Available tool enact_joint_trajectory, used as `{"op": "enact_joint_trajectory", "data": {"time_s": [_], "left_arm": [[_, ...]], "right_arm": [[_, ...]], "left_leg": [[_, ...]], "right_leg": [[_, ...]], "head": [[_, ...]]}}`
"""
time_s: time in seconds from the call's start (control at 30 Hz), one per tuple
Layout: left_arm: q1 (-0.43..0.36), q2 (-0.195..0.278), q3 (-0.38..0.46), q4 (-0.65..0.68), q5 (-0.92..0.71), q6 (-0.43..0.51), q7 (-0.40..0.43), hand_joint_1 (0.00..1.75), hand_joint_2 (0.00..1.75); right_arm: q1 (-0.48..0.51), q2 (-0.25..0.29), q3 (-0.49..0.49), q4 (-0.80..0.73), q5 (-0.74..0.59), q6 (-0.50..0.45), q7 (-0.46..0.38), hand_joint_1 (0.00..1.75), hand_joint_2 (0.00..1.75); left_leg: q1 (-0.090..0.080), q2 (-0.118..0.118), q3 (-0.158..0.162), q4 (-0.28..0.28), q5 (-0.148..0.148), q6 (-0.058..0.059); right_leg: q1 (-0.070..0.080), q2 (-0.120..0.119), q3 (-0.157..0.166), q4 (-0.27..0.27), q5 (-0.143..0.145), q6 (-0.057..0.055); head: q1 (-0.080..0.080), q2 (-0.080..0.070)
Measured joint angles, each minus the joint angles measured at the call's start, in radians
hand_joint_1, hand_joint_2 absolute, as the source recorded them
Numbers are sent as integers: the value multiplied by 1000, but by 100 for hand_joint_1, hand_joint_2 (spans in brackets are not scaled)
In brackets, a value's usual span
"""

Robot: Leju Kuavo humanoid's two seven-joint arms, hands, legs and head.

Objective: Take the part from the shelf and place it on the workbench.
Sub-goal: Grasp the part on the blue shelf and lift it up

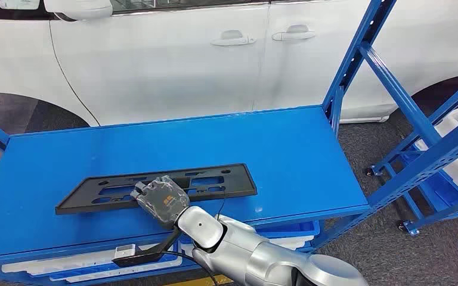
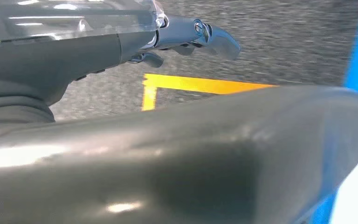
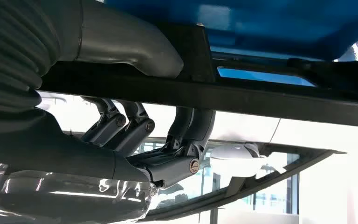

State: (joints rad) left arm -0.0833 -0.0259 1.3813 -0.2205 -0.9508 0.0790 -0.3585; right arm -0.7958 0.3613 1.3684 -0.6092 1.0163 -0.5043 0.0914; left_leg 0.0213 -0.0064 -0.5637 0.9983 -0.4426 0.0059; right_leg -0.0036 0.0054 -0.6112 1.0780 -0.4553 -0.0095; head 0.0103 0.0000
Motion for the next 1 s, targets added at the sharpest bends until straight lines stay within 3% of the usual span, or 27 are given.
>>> {"op": "enact_joint_trajectory", "data": {"time_s": [0.03, 0.17, 0.23, 0.27, 0.37, 0.4, 0.43, 0.47, 0.53, 0.57, 0.63, 0.73, 0.8, 0.9, 0.93, 0.97, 1.0], "left_arm": [[0, -1, 0, 0, 1, -2, -15, 0, 0], [0, -1, 0, 0, 7, -13, -82, 0, 175], [-1, -1, 0, 0, 8, -13, -88, 0, 175], [-1, 0, 0, 0, 8, -10, -89, 0, 175], [0, 2, 0, 0, 8, 3, -83, 0, 175], [0, 4, 0, 0, 8, 6, -81, 0, 175], [0, 4, 0, 0, 7, 8, -79, 0, 175], [0, 5, 0, 0, 6, 9, -77, 0, 175], [-1, 7, 0, 0, 5, 11, -74, 0, 175], [-2, 8, 0, 0, 5, 14, -74, 0, 175], [-5, 8, 0, 0, 7, 20, -78, 0, 175], [-7, 8, 0, 0, 17, 29, -105, 0, 175], [-8, 8, 0, 0, 20, 36, -114, 0, 175], [-10, 8, 1, 0, 26, 51, -102, 0, 175], [-10, 8, 2, 0, 29, 56, -96, 0, 175], [-10, 8, 2, 0, 32, 59, -89, 0, 175], [-10, 8, 4, 0, 34, 62, -84, 0, 175]], "right_arm": [[-1, 0, 0, 0, 0, -1, 0, 175, 175], [-2, 0, 1, 0, -1, -2, -1, 175, 175], [-4, 1, 1, 0, -4, -3, -1, 175, 175], [-5, 2, 1, 0, -5, -4, -1, 175, 175], [-8, 2, 1, 0, -11, -6, 0, 175, 175], [-8, 2, 1, 0, -14, -7, 0, 175, 175], [-8, 2, 1, 0, -16, -9, 1, 175, 175], [-9, 2, 1, 0, -19, -13, 2, 175, 175], [-12, 2, -1, -1, -24, -24, 3, 175, 175], [-15, 2, -2, -3, -27, -31, 4, 175, 175], [-24, 2, -9, -8, -37, -49, 4, 175, 175], [-42, 1, -31, -25, -92, -109, -22, 175, 175], [-48, 1, -67, -46, -175, -151, -90, 175, 175], [-39, 0, -177, -105, -340, -178, -251, 175, 175], [-33, 0, -221, -127, -391, -182, -301, 175, 175], [-26, 0, -263, -149, -435, -183, -342, 175, 175], [-19, 0, -308, -174, -476, -182, -381, 175, 175]], "left_leg": [[-2, 0, -1, 1, -1, -3], [-2, 0, -5, 0, 1, -25], [1, 1, -9, 12, -12, -35], [2, 1, -23, 46, -33, -39], [2, 1, -113, 235, -124, -47], [2, 1, -135, 278, -134, -49], [2, 1, -140, 284, -123, -50], [3, 2, -126, 253, -96, -50], [4, 3, -69, 132, -26, -50], [4, 3, -42, 78, -9, -49], [1, 1, -17, 22, 0, -39], [-2, -1, -19, 14, 0, -20], [1, 0, -18, 11, 3, -7], [1, 2, -19, 9, 4, 3], [1, 2, -19, 10, 4, 4], [0, 2, -19, 10, 4, 4], [-1, 1, -18, 10, 4, 4]], "right_leg": [[3, 0, 10, -23, 1, -2], [11, 1, 25, -71, 7, -12], [7, 0, 31, -82, 12, -22], [5, -1, 34, -89, 15, -27], [6, -4, 37, -93, 17, -33], [7, -4, 37, -92, 16, -34], [7, -4, 37, -90, 15, -34], [7, -3, 37, -87, 13, -33], [6, -2, 38, -80, 7, -30], [6, -1, 38, -76, 4, -27], [10, 0, 33, -69, 1, -19], [12, 2, 26, -65, 1, -6], [10, 1, 11, -31, -24, 5], [5, 0, -77, 154, -114, 16], [4, 0, -106, 212, -132, 17], [3, 0, -121, 239, -131, 17], [3, 0, -116, 222, -110, 14]], "head": [[-1, 0], [-1, 0], [-2, 0], [-3, 0], [-5, 0], [-5, 0], [-5, 0], [-5, 0], [-5, 0], [-4, 0], [-5, 0], [-5, 0], [-4, 0], [-2, 0], [-2, 0], [-2, 0], [-2, 0]]}}
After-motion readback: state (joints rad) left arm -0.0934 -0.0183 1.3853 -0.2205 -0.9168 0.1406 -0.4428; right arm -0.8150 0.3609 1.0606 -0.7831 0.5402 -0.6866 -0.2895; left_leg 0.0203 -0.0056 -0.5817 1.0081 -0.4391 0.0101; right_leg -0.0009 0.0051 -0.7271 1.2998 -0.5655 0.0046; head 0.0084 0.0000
